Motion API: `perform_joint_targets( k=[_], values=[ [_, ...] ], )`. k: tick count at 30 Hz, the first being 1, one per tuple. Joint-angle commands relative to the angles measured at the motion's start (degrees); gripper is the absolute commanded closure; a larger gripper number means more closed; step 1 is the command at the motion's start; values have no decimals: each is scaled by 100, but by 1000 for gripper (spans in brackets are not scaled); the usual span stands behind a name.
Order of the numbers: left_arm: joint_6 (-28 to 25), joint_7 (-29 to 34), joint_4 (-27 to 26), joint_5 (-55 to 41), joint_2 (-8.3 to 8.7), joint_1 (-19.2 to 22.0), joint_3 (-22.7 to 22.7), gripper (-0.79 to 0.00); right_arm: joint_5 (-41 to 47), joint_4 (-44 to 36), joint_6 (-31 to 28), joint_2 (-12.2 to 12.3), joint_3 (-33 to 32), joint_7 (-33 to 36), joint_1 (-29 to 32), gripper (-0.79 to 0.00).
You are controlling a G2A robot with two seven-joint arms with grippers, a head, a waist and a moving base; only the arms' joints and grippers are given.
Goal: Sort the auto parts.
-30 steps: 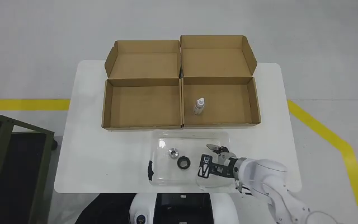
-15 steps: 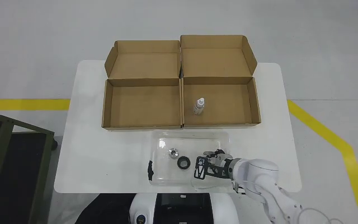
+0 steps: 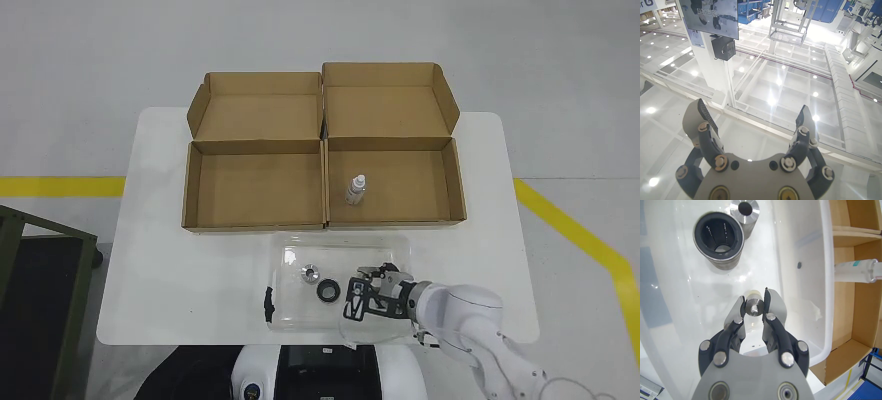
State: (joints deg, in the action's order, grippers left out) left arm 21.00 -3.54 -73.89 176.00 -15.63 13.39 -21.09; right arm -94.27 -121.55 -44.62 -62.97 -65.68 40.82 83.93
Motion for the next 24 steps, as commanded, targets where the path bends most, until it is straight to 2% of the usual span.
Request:
perform_joint_targets(
  k=[1, 7, 13, 24],
  values=[
    [0, 0, 0, 0, 0, 0, 0, -785, -6, -118, 86, 9, -56, -116, 46, 0],
    [0, 0, 0, 0, 0, 0, 0, -785, -10, -792, 421, 44, -254, -714, 351, 0],
    [0, 0, 0, 0, 0, 0, 0, -785, 190, -934, 967, 41, -441, -1629, 482, 0],
    [0, 0, 0, 0, 0, 0, 0, -785, 1511, -929, 993, 26, -749, -2738, 324, 0]
  ],
)
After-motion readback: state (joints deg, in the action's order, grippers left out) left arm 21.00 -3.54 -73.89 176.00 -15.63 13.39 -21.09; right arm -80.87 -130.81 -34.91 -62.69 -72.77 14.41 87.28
